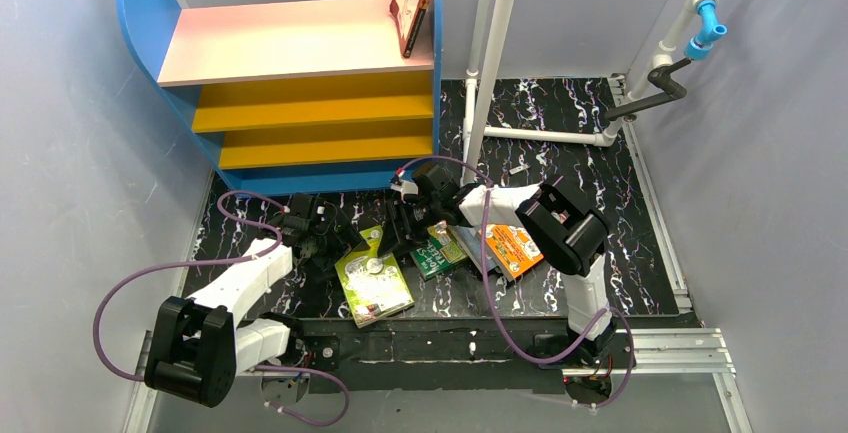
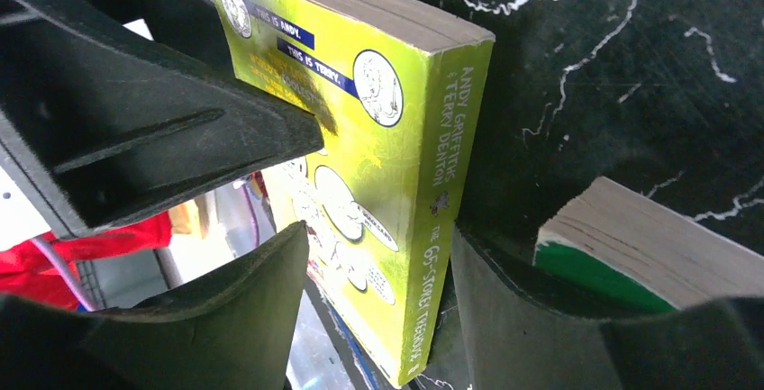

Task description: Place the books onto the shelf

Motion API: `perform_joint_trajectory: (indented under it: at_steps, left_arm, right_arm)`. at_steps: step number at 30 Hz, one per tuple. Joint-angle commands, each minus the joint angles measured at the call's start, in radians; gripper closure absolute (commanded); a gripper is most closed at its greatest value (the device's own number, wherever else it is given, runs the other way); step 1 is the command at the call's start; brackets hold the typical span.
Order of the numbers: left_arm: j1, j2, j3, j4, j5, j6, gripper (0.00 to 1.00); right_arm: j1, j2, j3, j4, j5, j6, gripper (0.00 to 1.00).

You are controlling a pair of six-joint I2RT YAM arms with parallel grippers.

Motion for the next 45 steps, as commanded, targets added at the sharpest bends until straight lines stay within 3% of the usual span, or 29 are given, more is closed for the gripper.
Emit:
perform_joint_trajectory:
  at_steps: [1,9,13,22,30,33,37,42,45]
  left_arm:
    - [-0.008,0.047,-0.051,0.106,0.039,-0.013,0.02]
    - [-0.008,0.054,-0.049,0.114,0.036,-0.011,0.02]
    - [-0.008,0.058,-0.042,0.107,0.036,-0.007,0.02]
    - [-0.007,0.048,-0.045,0.102,0.032,0.002,0.02]
    - [-0.005,0.012,-0.051,0.082,0.022,0.006,0.00]
    - [-0.005,-0.032,-0.011,0.007,0.008,0.016,0.10]
    - [-0.005,-0.096,0.031,-0.081,-0.037,0.028,0.34]
    - [-0.005,-0.139,0.035,-0.117,-0.038,0.015,0.47]
    - [-0.004,-0.162,0.028,-0.121,-0.033,0.005,0.61]
  right_arm:
    - [0.022,0.027,0.003,0.209,-0.168,0.048,0.34]
    - [0.023,0.008,0.005,0.292,-0.238,0.080,0.37]
    - [0.034,0.025,0.002,0.425,-0.371,0.130,0.39]
    - [0.059,0.037,0.045,0.245,-0.291,0.029,0.41]
    - [0.058,0.025,0.007,0.354,-0.326,0.092,0.40]
    - [0.055,0.022,0.001,0.318,-0.294,0.083,0.40]
    - [0.051,0.031,-0.005,0.311,-0.277,0.089,0.40]
    - [0.044,0.026,-0.011,0.294,-0.253,0.088,0.40]
    - [0.039,0.023,-0.021,0.295,-0.242,0.092,0.40]
